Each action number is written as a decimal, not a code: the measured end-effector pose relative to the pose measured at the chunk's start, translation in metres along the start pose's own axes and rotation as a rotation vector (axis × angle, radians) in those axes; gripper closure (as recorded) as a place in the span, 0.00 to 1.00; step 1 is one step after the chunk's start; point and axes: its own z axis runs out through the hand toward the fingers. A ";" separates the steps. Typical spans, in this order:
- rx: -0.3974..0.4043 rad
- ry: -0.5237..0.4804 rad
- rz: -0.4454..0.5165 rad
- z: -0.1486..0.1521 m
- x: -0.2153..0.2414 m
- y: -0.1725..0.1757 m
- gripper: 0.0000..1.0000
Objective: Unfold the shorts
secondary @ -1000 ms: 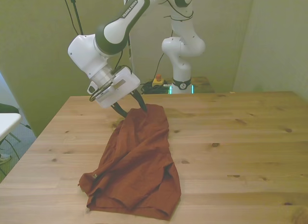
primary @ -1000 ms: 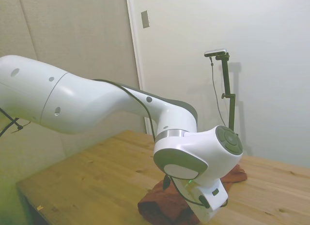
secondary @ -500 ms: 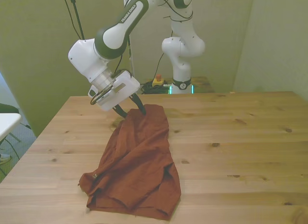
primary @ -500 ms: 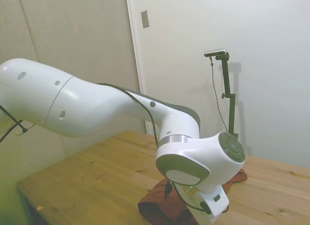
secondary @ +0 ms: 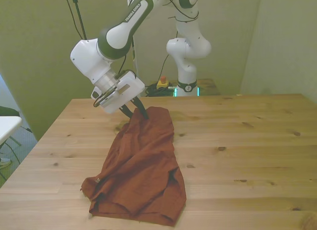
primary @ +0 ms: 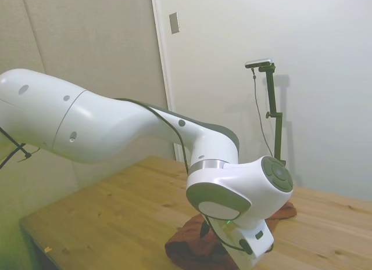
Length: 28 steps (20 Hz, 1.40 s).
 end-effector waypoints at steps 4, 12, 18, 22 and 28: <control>0.004 0.007 -0.010 -0.005 -0.004 -0.004 1.00; -0.204 0.212 -0.102 -0.006 -0.048 -0.060 1.00; -0.369 0.387 -0.185 0.007 -0.113 -0.099 1.00; -0.436 0.473 -0.252 0.020 -0.140 -0.117 1.00; -0.468 0.541 -0.349 0.058 -0.188 -0.168 1.00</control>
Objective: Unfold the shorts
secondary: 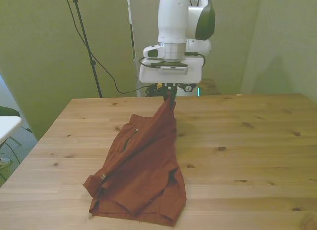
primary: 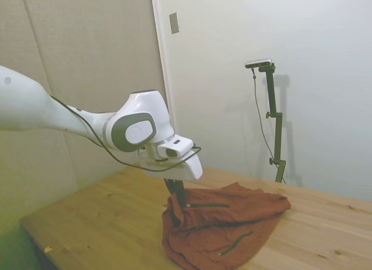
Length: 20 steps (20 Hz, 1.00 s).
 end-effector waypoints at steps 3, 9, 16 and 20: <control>0.002 -0.007 -0.041 0.002 -0.015 -0.021 1.00; 0.002 -0.010 -0.157 0.002 -0.052 -0.068 0.00; -0.040 -0.080 -0.280 0.023 -0.106 -0.103 0.00; -0.044 -0.089 -0.292 0.027 -0.111 -0.106 0.00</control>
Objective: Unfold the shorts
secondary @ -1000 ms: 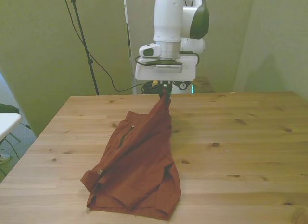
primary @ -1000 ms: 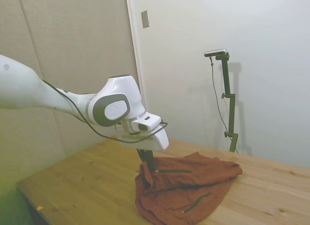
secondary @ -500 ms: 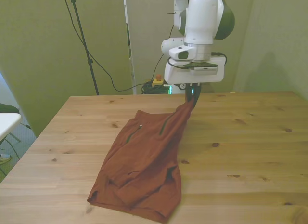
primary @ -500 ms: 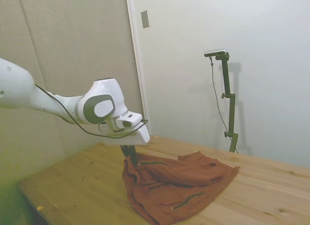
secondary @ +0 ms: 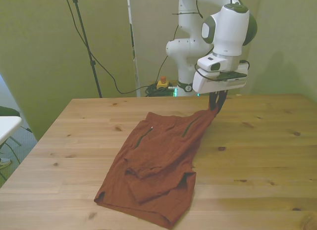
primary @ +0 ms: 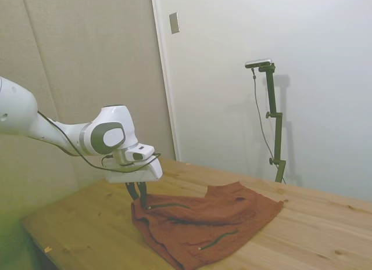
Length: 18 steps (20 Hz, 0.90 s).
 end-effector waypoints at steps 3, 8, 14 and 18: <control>0.005 -0.009 0.013 0.000 0.001 0.002 0.00; 0.072 -0.057 0.148 -0.022 0.031 0.027 0.00; 0.124 -0.010 0.426 -0.062 0.096 0.125 0.00; 0.181 -0.017 0.673 -0.035 0.148 0.225 0.00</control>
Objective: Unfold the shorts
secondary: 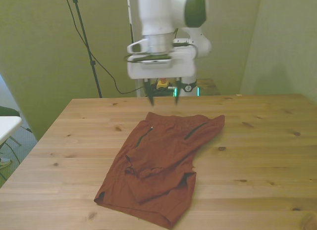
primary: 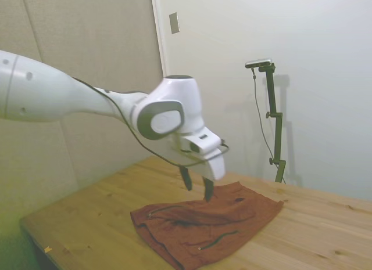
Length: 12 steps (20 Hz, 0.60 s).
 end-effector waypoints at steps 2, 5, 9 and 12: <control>0.048 -0.020 0.102 0.021 0.031 0.009 0.00; 0.115 -0.045 0.167 0.045 0.056 0.008 0.00; 0.183 -0.067 0.173 0.057 0.083 0.014 0.00; 0.212 -0.085 0.157 0.067 0.090 0.013 0.00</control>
